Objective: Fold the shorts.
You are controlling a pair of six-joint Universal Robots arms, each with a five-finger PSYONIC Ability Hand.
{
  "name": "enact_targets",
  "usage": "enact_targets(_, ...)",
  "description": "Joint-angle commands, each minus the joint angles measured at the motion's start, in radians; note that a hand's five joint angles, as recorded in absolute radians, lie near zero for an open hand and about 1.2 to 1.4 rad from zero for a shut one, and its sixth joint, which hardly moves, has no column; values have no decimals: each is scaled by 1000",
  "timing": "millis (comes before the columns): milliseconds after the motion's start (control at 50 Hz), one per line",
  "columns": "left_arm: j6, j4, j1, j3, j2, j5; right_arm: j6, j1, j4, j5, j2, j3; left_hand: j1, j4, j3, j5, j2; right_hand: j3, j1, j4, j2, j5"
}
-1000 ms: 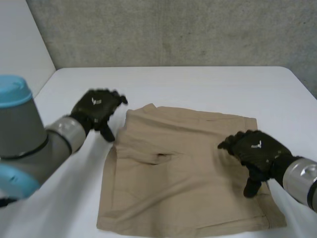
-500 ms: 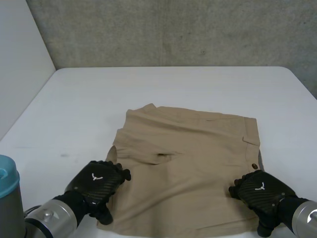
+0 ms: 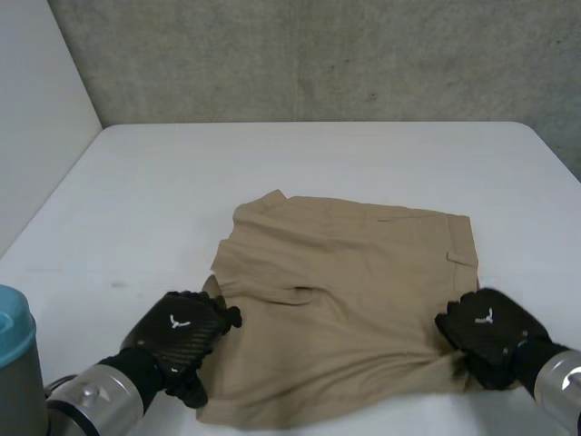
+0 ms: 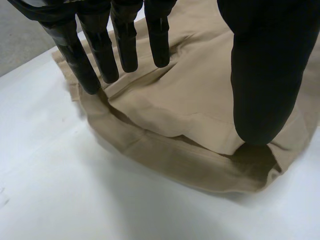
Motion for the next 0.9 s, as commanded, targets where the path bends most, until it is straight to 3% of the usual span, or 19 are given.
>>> enact_targets(20,-2,-8,-70,-1,21,-1,166,47,-5,4,28,-112,63,57,56,50,56,219,451,209,226,246)
enact_targets(180,-54,-67,-132,-15,21,-5,189,69,-7,35,58,-137,71,66,65,59,65,219,451,209,226,246)
enact_targets(400,-95,-69,-149,-12,0,-28,209,77,-8,53,59,-137,142,136,135,129,135,219,451,209,226,246)
enact_targets(480,-95,-31,-146,-3,-53,-91,224,77,-7,53,59,-135,391,385,384,378,385,219,451,209,226,246)
enact_targets(580,-83,67,-136,3,-109,-189,258,75,-1,53,50,-135,1004,998,997,991,998,219,451,209,226,246)
enact_targets(740,-83,84,-136,9,-67,-209,254,77,47,56,-20,-126,1005,999,998,992,998,219,451,209,226,246)
enact_targets(900,-82,8,-135,16,122,-209,241,68,151,47,-105,-128,1005,999,998,992,998,219,451,209,226,246)
